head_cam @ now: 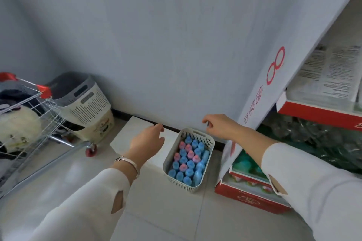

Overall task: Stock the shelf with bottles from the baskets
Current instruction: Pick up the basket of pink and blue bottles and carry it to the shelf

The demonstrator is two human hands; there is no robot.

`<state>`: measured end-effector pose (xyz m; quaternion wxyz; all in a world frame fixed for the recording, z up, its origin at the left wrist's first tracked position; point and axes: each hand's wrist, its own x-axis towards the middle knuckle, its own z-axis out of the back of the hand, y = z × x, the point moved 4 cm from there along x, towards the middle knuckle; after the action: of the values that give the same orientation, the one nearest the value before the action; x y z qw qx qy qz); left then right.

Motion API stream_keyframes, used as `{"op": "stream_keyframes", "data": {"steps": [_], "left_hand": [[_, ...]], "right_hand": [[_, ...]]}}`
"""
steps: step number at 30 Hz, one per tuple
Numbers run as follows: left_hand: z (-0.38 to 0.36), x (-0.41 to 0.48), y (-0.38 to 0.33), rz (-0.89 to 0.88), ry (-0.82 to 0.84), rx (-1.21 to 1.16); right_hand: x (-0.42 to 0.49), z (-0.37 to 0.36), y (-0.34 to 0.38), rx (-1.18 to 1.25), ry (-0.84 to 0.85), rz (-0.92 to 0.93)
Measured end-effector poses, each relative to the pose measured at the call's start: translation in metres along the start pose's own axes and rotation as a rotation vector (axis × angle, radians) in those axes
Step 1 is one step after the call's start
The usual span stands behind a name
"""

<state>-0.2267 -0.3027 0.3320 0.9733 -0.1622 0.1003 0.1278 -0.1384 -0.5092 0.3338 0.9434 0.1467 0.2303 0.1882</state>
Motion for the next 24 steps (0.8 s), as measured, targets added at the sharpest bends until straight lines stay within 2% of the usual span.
{"op": "stream_keyframes", "data": {"steps": [6, 14, 20, 24], "left_hand": [[-0.133, 0.073, 0.019, -0.056, 0.027, -0.005], [-0.300, 0.159, 0.027, -0.149, -0.046, 0.015], [-0.382, 0.195, 0.043, -0.156, -0.130, 0.018], [-0.424, 0.182, 0.054, -0.169, -0.041, 0.074]], "right_hand": [[0.082, -0.082, -0.044, 0.021, -0.092, -0.018], [0.177, -0.217, -0.113, -0.031, -0.159, 0.009], [0.215, -0.286, -0.161, -0.017, -0.204, -0.001], [0.216, -0.321, -0.176, -0.030, -0.122, -0.017]]}}
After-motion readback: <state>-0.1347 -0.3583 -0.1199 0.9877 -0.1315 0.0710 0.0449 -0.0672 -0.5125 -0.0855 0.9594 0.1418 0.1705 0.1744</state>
